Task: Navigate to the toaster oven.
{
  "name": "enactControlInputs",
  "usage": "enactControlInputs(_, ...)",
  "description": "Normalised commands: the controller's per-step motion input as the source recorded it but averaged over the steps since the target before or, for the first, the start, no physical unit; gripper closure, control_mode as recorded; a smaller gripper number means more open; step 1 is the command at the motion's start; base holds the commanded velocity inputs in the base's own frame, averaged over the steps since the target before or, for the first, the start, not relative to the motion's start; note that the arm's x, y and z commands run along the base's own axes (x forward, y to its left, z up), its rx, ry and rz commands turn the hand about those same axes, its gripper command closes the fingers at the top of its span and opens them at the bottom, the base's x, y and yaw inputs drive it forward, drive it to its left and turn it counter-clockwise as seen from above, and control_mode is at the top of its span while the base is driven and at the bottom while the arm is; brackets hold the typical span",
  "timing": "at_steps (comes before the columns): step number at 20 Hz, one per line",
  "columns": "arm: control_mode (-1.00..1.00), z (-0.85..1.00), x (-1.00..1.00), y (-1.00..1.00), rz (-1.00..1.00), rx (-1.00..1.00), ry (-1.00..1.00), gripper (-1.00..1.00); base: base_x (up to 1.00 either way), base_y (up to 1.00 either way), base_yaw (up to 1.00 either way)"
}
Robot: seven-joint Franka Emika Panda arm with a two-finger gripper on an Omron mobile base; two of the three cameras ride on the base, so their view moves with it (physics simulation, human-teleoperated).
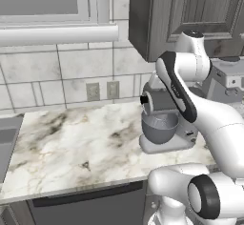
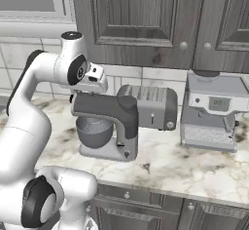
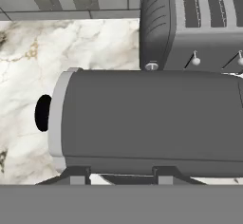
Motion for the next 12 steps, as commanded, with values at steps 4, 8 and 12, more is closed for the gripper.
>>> enactControlInputs(4, 1.00, 0.00, 0.00, 0.00, 0.00, 0.00, 0.00, -1.00, -0.04, 0.00, 0.00)
enactControlInputs(8, 1.00, 0.00, 0.00, 0.00, 0.00, 0.00, 0.00, -1.00, -0.26, 0.00, 0.00)
enactControlInputs(12, 1.00, 0.00, 0.00, 0.00, 0.00, 0.00, 0.00, -1.00, -0.76, 0.00, 0.00)
